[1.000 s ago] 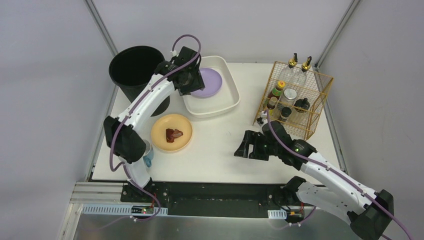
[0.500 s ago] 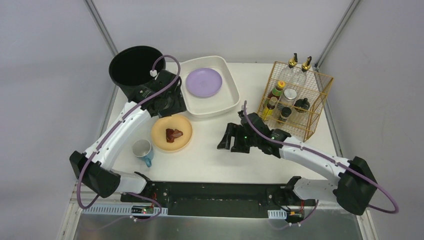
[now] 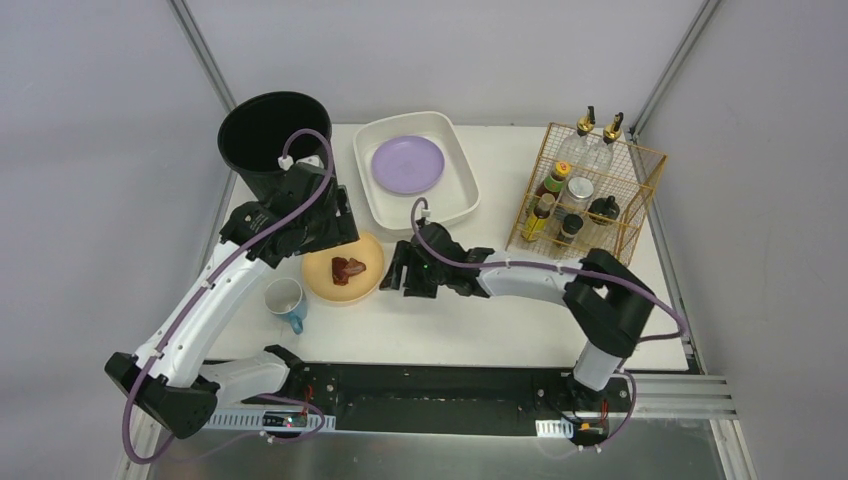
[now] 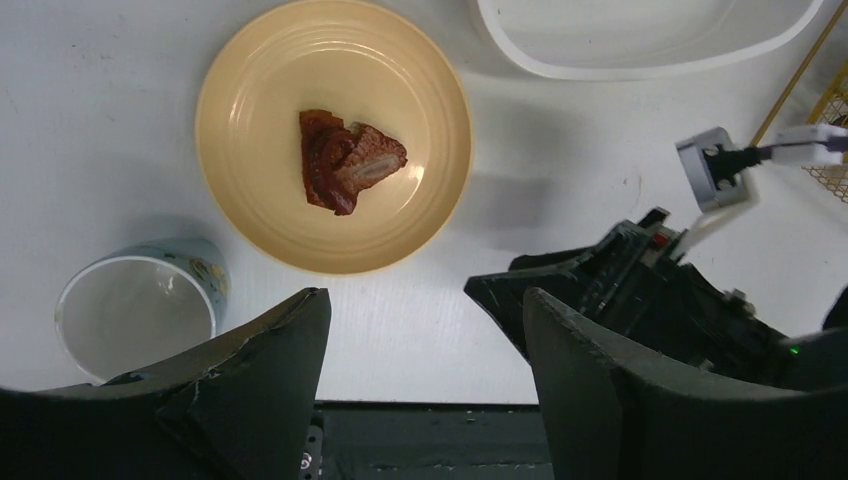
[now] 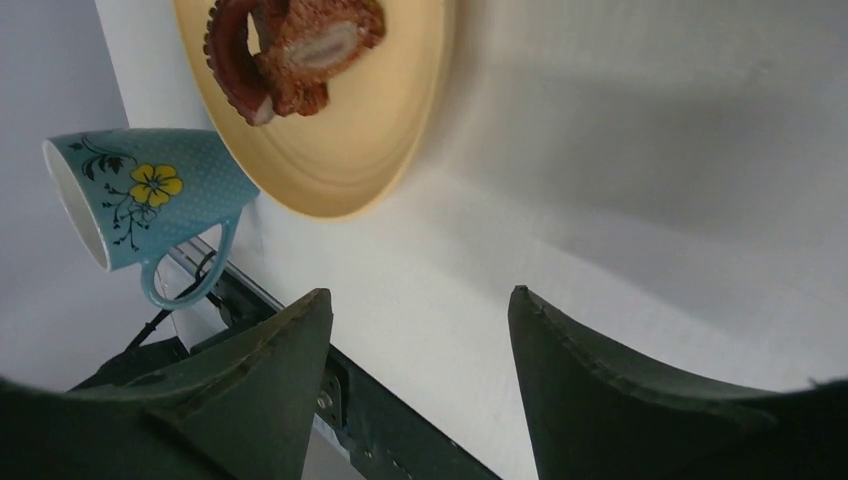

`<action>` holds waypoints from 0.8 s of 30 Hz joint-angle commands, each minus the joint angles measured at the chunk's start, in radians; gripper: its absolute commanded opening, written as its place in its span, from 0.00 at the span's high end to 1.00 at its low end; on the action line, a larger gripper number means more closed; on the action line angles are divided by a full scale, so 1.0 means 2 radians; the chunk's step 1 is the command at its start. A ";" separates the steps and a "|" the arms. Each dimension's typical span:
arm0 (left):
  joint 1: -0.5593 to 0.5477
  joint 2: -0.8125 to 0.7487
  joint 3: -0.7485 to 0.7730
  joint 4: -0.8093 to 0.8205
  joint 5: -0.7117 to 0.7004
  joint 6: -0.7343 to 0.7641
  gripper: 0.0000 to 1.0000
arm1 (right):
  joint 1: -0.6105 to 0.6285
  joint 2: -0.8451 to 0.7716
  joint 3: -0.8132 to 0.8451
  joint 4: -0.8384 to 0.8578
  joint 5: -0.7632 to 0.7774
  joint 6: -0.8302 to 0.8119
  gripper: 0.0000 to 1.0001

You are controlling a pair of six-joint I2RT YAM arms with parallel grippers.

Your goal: Clear the kitchen counter

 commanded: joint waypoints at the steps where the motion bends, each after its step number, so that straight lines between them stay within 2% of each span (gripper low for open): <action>1: -0.005 -0.025 -0.014 -0.011 0.007 0.018 0.28 | 0.013 0.057 0.052 0.064 0.018 0.030 0.33; 11: -0.005 -0.056 -0.019 -0.030 0.009 0.041 0.25 | 0.017 0.119 0.096 0.057 0.064 0.044 0.40; 24: -0.005 -0.068 -0.025 -0.033 0.013 0.048 0.25 | 0.017 0.154 0.111 0.064 0.079 0.062 0.60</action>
